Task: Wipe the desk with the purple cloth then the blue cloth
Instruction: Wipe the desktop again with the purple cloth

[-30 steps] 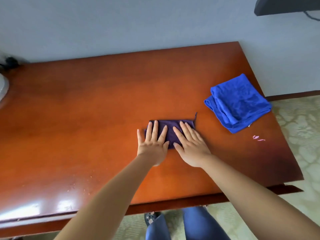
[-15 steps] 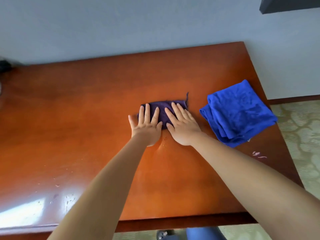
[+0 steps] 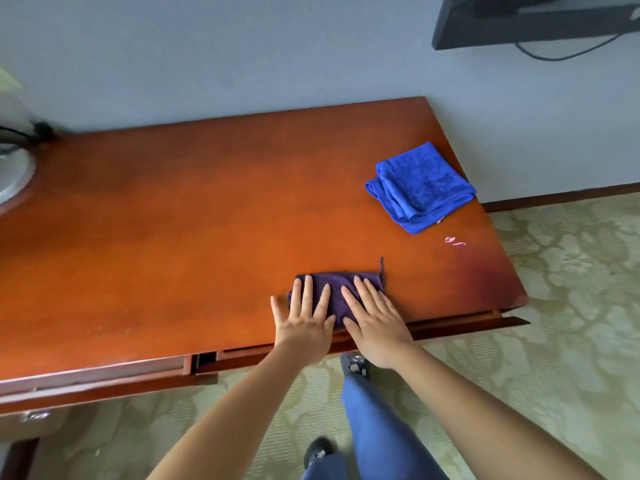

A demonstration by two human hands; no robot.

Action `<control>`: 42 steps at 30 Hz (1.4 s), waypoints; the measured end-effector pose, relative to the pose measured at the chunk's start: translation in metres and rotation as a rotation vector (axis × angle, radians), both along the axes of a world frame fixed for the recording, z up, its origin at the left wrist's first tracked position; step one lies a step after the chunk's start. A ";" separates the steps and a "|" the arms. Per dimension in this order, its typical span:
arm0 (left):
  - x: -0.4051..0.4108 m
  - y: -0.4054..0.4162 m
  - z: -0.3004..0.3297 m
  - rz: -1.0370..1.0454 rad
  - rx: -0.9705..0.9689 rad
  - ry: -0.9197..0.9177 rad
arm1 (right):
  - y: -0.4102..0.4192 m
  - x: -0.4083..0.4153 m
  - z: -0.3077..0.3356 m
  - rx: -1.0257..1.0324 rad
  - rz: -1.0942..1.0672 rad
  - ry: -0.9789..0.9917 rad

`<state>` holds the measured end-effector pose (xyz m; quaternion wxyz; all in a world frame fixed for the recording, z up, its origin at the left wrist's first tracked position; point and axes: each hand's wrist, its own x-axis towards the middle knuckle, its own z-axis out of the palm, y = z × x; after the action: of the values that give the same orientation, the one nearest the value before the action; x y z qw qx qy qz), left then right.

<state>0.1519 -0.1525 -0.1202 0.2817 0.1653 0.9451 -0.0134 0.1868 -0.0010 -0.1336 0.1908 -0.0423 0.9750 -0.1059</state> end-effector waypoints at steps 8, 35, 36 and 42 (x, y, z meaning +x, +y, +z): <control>-0.031 0.008 0.003 -0.025 -0.014 0.036 | 0.015 -0.032 0.012 -0.051 -0.019 -0.012; -0.399 0.090 -0.003 0.126 -0.026 0.172 | 0.079 -0.421 0.008 -0.030 0.011 0.003; -0.393 0.088 -0.004 0.126 -0.026 0.165 | 0.076 -0.414 0.008 -0.025 0.005 -0.002; -0.306 0.068 -0.003 0.146 -0.008 0.108 | 0.059 -0.332 0.008 -0.055 0.043 -0.019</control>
<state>-0.1543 -0.0847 -0.1229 0.2310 0.0939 0.9684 -0.0055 -0.1448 0.0585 -0.1254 0.2012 -0.0674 0.9686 -0.1292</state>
